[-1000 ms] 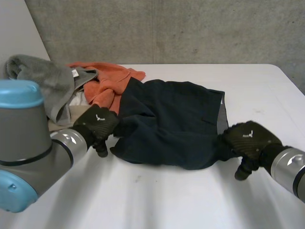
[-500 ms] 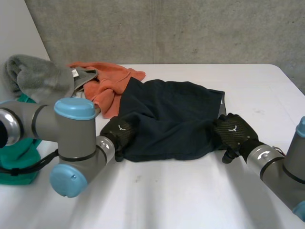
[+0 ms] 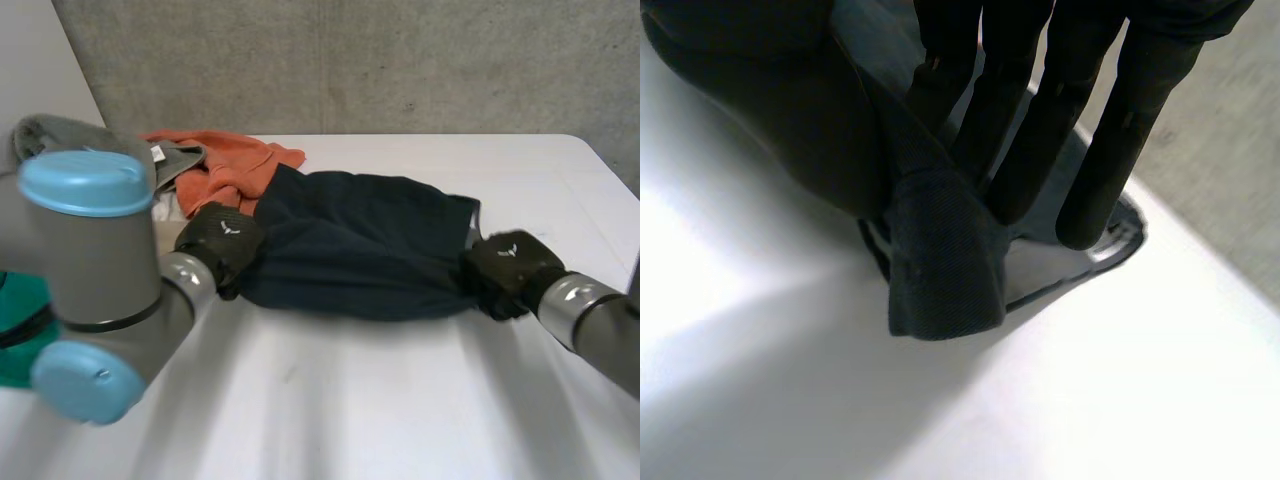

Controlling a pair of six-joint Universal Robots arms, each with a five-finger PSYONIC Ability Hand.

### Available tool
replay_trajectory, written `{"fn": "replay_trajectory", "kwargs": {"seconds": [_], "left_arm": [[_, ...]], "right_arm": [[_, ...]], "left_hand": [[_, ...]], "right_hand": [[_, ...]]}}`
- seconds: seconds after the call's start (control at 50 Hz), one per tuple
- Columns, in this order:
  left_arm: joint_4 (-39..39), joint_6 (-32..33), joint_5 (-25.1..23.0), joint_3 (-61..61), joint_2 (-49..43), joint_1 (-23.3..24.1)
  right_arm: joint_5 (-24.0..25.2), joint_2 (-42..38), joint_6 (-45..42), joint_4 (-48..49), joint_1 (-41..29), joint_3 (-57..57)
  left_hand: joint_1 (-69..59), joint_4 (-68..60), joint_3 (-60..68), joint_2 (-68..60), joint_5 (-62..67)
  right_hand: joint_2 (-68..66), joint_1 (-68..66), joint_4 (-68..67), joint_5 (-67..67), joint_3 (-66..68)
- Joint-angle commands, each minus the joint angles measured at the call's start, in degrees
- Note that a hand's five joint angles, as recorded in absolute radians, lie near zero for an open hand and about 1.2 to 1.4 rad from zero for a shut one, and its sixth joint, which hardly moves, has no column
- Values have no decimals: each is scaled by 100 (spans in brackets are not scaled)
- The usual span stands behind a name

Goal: Fold the laundry.

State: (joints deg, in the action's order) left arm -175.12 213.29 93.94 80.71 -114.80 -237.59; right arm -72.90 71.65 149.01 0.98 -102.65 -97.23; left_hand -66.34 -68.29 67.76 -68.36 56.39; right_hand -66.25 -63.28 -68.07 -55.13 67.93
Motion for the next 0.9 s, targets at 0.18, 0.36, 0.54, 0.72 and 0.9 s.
{"fn": "replay_trajectory", "kwargs": {"seconds": [0.18,0.36,0.54,0.72,0.9], "left_arm": [[2527,213,-52,595,758,380],[1764,300,177,-1073,301,231],[174,99,160,-4096,-104,29],[-771,-60,72,-5653,-253,-42],[-224,-297,326,-4698,-131,-95]], "right_arm": [[277,455,-1990,-4317,412,354],[232,192,-1226,-3281,228,1267],[-751,340,302,-795,52,3367],[-920,464,945,1405,-1,4405],[-691,60,945,799,-159,4170]], "left_hand": [[-1366,-1171,1224,-1164,1361],[-1366,-1171,1224,-1164,1361],[-1366,-1171,1224,-1164,1361],[-1366,-1171,1224,-1164,1361],[-1366,-1171,1224,-1164,1361]], "right_hand": [[-1375,-1672,-1193,-1487,1207],[-1375,-1672,-1193,-1487,1207],[-1375,-1672,-1193,-1487,1207],[-1375,-1672,-1193,-1487,1207],[-1375,-1672,-1193,-1487,1207]]}}
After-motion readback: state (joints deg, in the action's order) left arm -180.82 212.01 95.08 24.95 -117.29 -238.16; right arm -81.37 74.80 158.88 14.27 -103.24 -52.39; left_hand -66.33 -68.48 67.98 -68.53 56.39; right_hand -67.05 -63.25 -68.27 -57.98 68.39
